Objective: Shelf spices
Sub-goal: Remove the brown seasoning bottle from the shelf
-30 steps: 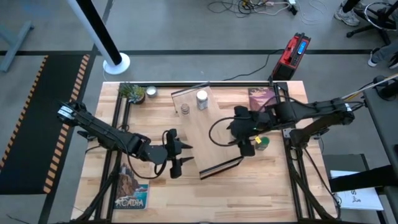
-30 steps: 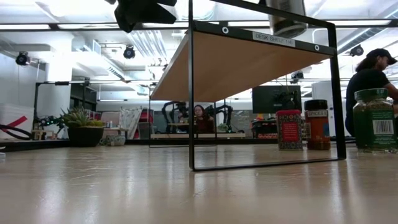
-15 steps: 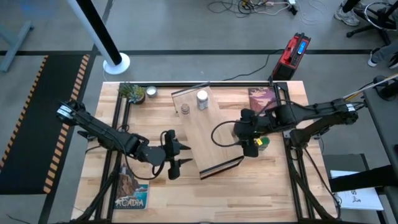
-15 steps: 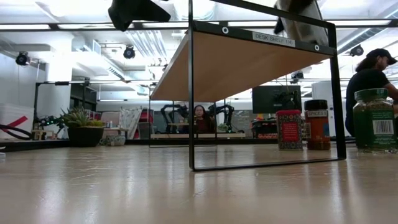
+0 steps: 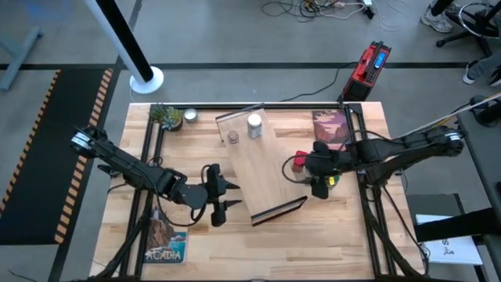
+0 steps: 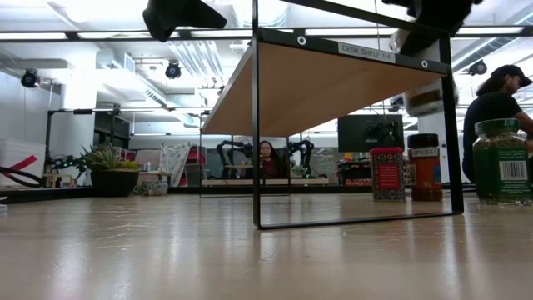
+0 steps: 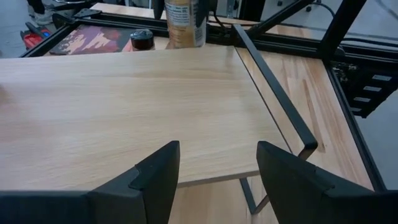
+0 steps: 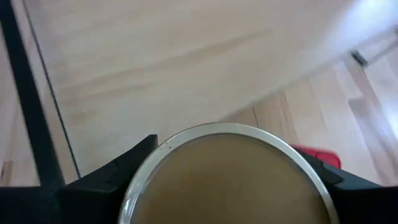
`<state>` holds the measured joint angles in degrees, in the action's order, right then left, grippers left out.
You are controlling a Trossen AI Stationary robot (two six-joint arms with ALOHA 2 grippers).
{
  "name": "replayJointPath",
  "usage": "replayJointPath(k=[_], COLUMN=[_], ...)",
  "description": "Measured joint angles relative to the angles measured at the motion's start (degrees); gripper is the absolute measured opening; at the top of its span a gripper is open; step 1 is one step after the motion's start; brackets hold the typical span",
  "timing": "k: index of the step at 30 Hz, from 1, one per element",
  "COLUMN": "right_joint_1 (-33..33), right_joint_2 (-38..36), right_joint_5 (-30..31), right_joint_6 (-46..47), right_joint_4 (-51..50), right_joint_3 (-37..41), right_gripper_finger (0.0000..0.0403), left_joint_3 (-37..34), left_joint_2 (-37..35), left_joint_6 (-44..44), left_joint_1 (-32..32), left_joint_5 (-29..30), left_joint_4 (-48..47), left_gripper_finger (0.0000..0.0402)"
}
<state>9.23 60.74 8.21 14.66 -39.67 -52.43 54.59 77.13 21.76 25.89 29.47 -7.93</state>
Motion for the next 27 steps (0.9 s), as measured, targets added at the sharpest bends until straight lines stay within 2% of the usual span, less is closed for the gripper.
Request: replayJointPath(k=[8,27], right_joint_1=[0.39,0.39], right_joint_2=[-5.74,-5.48], right_joint_5=[0.88,2.17], right_joint_6=[4.96,6.47], right_joint_4=[5.44,22.04], right_joint_3=[8.62,22.64], right_gripper_finger=[0.0246,0.0248], left_joint_3=[-0.02,-0.02], left_joint_2=[-0.06,-0.06], left_joint_6=[0.24,1.48], left_joint_1=[0.0,-0.02], left_joint_5=[-0.02,0.66], left_joint_4=[-0.01,-1.93], left_gripper_finger=[0.0204,0.0204])
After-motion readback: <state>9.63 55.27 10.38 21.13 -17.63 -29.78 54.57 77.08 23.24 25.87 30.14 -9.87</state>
